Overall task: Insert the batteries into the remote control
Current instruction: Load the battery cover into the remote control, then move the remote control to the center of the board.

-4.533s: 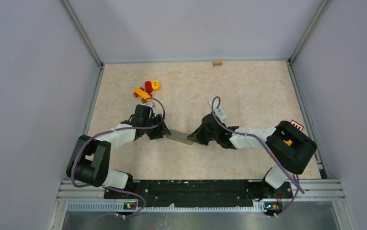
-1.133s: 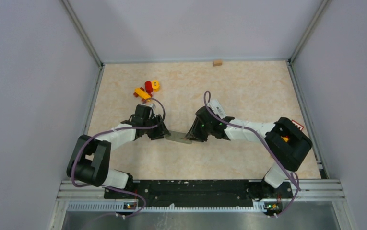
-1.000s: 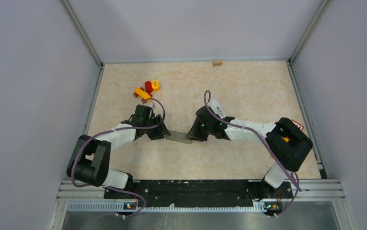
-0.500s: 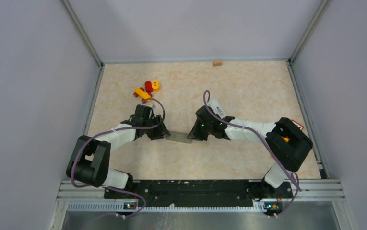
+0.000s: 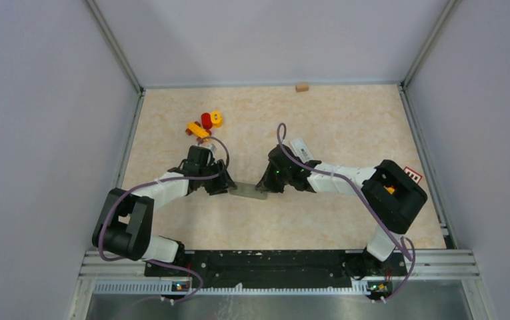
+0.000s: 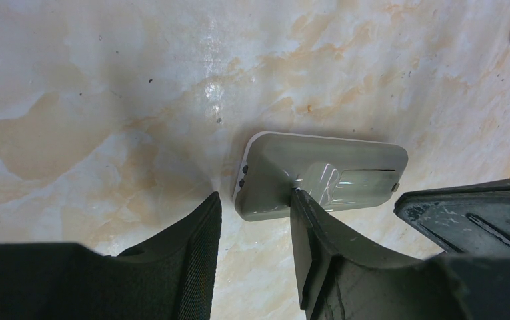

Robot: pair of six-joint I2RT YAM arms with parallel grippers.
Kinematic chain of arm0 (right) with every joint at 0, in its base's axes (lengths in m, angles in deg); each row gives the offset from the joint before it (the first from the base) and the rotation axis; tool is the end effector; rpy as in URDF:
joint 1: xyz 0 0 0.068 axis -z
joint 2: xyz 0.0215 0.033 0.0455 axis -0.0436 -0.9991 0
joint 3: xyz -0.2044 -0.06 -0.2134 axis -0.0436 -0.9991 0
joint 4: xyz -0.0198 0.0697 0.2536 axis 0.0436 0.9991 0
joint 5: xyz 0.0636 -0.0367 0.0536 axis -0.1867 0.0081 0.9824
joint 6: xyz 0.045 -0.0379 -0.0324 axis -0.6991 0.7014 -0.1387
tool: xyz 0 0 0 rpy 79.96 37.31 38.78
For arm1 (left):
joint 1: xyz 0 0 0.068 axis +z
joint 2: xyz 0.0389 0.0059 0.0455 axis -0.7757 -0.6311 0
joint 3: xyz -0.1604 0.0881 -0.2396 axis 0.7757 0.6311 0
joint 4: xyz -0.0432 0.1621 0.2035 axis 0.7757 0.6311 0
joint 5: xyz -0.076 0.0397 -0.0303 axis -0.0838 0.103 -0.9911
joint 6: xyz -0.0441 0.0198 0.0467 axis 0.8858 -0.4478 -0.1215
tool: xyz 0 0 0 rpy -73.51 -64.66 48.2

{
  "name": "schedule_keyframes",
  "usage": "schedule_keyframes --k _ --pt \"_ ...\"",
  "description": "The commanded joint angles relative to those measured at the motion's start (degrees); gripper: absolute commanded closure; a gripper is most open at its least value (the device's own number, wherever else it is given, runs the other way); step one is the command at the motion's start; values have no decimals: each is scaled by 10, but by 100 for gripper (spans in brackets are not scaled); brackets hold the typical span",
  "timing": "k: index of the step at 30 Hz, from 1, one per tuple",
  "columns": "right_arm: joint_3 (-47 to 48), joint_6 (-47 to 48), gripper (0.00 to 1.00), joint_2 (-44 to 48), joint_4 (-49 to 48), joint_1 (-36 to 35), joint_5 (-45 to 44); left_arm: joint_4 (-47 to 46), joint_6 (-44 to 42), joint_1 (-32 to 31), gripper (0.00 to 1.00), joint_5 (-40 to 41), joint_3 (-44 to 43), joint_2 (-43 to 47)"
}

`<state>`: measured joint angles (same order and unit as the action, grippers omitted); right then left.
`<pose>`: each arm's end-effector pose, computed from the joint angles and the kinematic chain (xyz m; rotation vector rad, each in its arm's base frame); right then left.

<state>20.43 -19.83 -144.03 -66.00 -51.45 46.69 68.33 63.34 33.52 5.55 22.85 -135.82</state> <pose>0.2390 0.2809 0.1903 0.3231 2.6211 0.9330 0.2464 -0.0947 0.1677 -0.2885 2.6165 -0.7539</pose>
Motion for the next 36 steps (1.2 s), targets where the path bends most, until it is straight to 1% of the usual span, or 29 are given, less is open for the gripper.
schedule_keyframes --k 1,12,16,18,19,21,24,25,26,27,28,29,33,36 --pt "25 14 100 -21 5 2 -2 14 -5 -1 54 16 -3 15" --pt "14 20 100 -44 27 -1 -22 15 -2 -1 54 16 -6 19" --pt "25 45 100 -9 9 -3 -37 28 2 -1 54 23 -18 40" --pt "29 72 100 18 -16 -3 -37 46 4 -1 53 34 -33 55" --pt "34 101 98 35 -28 -3 -33 55 5 0 51 43 -43 65" --pt "45 158 85 54 -43 -2 -22 75 6 0 45 71 -59 90" --pt "66 283 58 57 -56 -3 16 104 12 3 35 120 -75 135" --pt "73 332 39 54 -51 -3 37 116 17 3 30 143 -78 151" --pt "81 377 23 46 -34 -4 63 127 21 4 25 168 -81 170" --pt "89 417 12 38 -12 -5 73 140 27 5 17 202 -83 191" --pt "98 454 8 29 10 -10 68 156 34 5 7 235 -85 216" --pt "105 493 8 19 32 -15 60 170 41 6 2 274 -87 239" --pt "111 610 7 -9 64 -32 26 212 69 6 1 390 -89 337" --pt "106 672 7 -20 61 -35 27 221 83 6 1 444 -80 413"
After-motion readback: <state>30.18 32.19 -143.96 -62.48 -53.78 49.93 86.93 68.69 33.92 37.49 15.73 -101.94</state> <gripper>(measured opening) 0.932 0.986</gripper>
